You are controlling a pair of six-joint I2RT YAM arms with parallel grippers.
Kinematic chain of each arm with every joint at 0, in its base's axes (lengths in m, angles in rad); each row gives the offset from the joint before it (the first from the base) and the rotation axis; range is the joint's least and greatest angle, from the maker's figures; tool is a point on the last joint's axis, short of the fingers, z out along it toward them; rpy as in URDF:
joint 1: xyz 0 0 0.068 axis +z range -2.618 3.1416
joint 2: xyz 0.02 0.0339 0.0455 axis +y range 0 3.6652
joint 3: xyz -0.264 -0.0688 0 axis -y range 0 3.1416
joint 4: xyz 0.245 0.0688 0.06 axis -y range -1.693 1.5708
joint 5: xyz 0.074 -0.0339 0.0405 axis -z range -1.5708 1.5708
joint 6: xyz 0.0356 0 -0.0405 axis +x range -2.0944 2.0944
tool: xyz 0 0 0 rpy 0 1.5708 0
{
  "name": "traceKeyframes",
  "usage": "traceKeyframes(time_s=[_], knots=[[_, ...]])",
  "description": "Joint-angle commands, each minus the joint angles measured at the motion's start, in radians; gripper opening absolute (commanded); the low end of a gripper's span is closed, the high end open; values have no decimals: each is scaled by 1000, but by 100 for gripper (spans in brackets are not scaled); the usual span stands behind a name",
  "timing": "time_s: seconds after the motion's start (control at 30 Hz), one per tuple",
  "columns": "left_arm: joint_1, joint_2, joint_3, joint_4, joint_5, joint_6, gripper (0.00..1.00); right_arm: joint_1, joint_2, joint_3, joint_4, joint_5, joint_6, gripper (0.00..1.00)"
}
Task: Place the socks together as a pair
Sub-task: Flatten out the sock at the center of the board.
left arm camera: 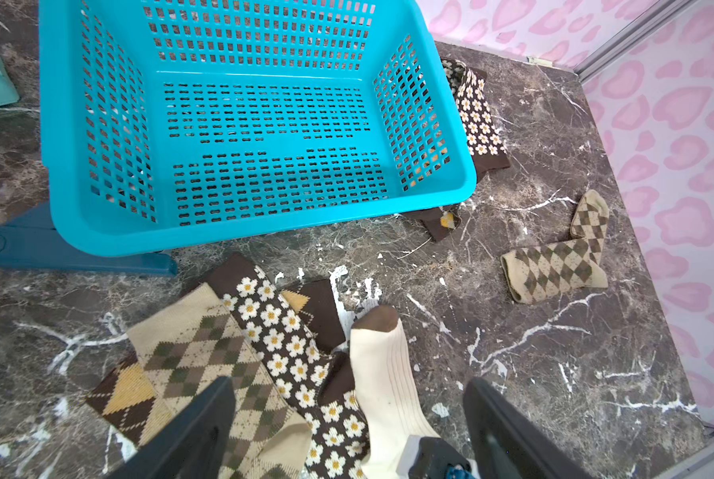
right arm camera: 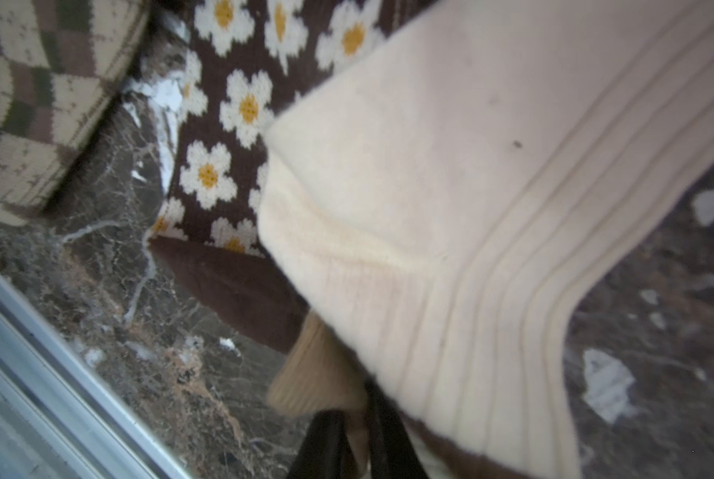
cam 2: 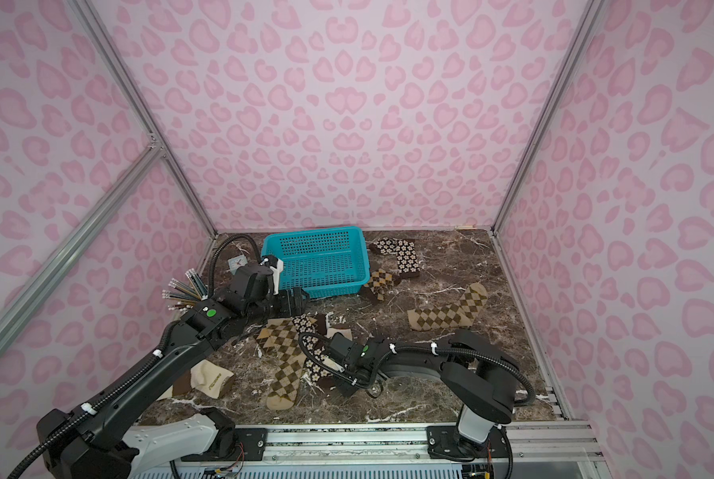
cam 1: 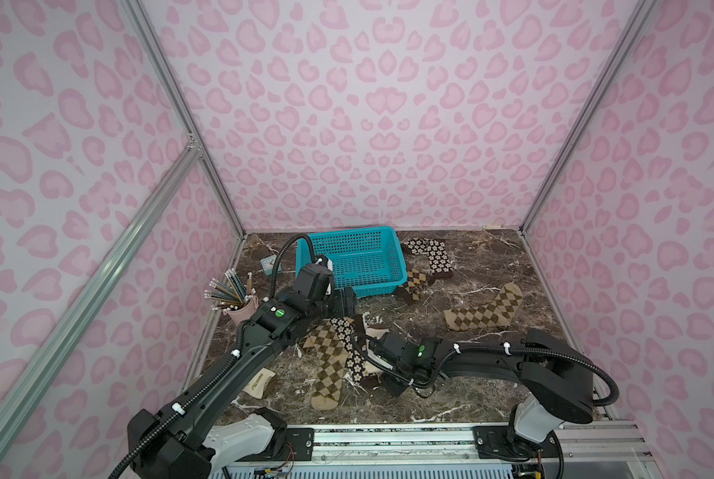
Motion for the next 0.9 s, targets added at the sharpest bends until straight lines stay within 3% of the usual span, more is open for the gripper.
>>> traceKeyframes(time_s=[0.0,0.3,0.57,0.87], knots=[[2,-3,-6,31,-14,16,89,2,-52,12,-38,11,-16,8],[1,-1,11,37,-7,33,89,-56,-330,61,-135,-299,-17,2],[-7,19,10,90,32,42,87,-355,-550,-3,-160,-489,75,0],[-134,84,3,148,17,-3,87,-565,-564,-56,-330,-382,51,0]])
